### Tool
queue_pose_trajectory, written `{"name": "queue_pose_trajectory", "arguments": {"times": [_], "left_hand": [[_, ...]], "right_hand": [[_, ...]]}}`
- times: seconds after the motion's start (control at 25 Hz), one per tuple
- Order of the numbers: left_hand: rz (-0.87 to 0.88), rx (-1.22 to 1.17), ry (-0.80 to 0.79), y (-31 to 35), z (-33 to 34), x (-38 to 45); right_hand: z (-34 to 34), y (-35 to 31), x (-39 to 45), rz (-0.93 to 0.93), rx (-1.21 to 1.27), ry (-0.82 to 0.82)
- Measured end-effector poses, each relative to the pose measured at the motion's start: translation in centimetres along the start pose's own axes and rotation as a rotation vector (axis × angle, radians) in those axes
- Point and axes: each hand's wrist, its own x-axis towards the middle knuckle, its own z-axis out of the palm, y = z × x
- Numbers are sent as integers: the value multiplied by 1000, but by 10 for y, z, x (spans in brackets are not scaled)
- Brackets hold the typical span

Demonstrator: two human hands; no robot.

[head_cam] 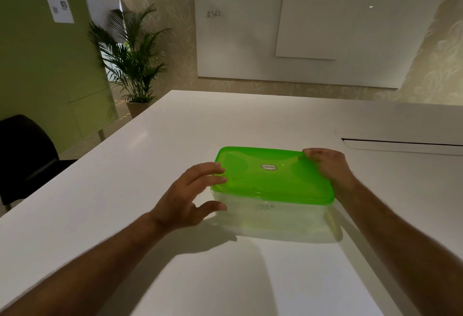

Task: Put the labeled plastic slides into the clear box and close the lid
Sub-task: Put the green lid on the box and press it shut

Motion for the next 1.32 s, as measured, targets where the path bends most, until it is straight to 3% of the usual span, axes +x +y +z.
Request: {"name": "queue_pose_trajectory", "arguments": {"times": [0.56,0.76,0.92,1.0,1.12,1.32], "left_hand": [[253,231,74,-3,15,1],[235,222,85,-3,16,0],[65,51,65,4,6,15],[-22,-14,60,9,3,31],[-190,-60,-19,15,3,61],[-390,112,-396,17,23,96]], "right_hand": [[0,-2,-4,21,-7,-11],[1,-4,-5,18,-8,-2],[0,-3,-6,24,-44,-25],[-2,-5,-3,-65,-335,11],[-1,-18,-5,-385,-885,26],[27,-23,-35,-569,-1172,-260]]}}
